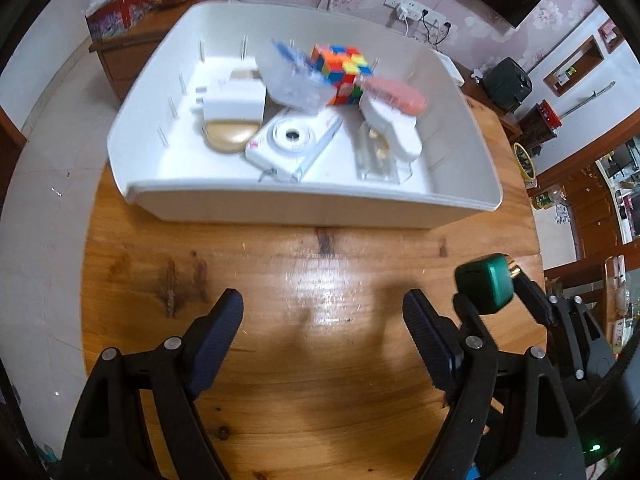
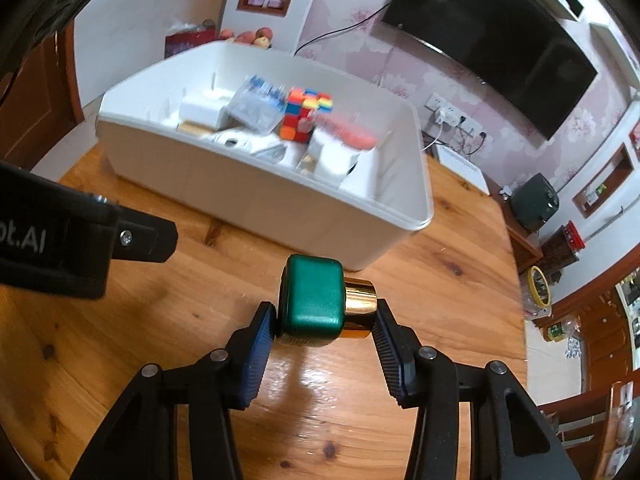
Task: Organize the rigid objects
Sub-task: 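Carry the green bottle into the bin and open the right tool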
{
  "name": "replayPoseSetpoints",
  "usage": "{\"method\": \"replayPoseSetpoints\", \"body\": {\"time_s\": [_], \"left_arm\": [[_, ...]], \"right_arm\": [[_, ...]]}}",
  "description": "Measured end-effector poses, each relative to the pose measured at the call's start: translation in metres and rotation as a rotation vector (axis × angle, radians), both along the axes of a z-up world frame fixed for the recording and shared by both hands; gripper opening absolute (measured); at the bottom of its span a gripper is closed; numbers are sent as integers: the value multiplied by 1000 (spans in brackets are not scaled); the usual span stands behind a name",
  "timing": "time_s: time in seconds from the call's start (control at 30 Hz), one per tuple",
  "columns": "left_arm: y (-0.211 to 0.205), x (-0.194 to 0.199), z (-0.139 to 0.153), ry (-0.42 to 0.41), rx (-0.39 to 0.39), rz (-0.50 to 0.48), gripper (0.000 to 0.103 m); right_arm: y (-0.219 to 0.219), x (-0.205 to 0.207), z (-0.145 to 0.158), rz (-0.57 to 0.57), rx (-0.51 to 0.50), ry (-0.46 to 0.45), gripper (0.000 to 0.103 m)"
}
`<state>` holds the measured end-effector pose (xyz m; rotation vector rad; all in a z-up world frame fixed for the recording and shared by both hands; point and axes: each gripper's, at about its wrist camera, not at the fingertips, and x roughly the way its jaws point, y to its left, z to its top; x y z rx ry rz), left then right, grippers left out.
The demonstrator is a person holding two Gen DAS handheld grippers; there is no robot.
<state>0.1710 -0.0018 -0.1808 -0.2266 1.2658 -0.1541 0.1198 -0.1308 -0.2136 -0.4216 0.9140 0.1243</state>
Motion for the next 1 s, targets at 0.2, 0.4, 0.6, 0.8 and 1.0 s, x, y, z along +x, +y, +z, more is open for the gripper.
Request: {"method": "replayPoseSetpoints", "body": {"time_s": [0.2, 0.4, 0.6, 0.8, 1.0], "left_arm": [[6, 20, 31, -42, 52, -1, 84], [13, 54, 62, -112, 90, 0, 84], [22, 90, 81, -181, 147, 24, 84], [33, 118, 56, -150, 180, 66, 84], [38, 131, 24, -109, 222, 92, 84]], "right_arm": [[-7, 13, 36, -19, 15, -52, 49], [-10, 47, 84, -30, 41, -125, 49], [-4, 92, 116, -33, 70, -170, 49], [8, 133, 94, -35, 113, -56, 49], [26, 148, 42, -8, 102, 91, 49]]}}
